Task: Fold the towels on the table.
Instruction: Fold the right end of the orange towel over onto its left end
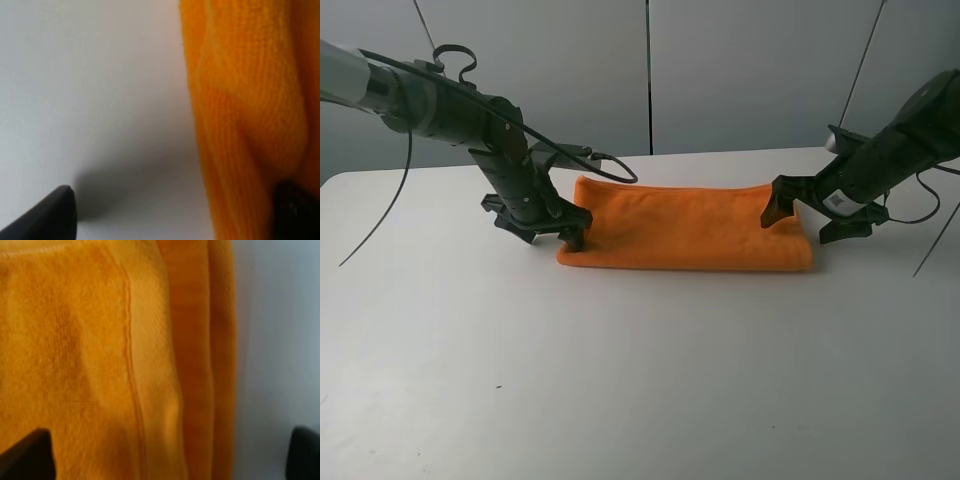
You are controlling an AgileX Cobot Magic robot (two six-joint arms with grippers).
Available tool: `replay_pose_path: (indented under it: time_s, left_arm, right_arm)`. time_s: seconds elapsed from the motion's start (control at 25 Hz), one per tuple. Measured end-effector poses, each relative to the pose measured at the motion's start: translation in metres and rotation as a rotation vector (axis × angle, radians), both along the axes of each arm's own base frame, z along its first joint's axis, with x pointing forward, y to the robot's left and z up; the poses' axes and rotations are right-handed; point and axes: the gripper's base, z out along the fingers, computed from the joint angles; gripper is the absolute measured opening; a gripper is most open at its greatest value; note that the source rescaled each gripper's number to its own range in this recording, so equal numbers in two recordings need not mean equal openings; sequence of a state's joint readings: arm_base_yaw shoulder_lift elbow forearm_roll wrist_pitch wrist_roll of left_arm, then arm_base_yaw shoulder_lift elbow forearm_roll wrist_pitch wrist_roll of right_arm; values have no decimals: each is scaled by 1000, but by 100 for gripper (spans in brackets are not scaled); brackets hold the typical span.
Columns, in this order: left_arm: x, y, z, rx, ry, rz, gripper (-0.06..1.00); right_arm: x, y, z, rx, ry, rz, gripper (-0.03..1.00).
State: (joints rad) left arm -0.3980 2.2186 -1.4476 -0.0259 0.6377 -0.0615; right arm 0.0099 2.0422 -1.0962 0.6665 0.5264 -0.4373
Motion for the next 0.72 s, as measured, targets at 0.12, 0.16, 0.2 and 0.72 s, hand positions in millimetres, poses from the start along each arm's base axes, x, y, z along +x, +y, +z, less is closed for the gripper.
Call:
replay_pose_path:
  time_s: [0.12,0.16,0.2,0.72]
  left_arm:
    - [0,0,0,1,0,-4,100]
    - [0,0,0,1,0,-4,100]
    - [0,0,0,1,0,-4,100]
    - [0,0,0,3,1,-10,100]
  right_arm:
    - [2,0,-3,2,3,-4,100]
    - [3,0,-3,3,2,-4,100]
    - [3,0,-4,6,2,-6,100]
    - [4,40,-9,72,-32,79,100]
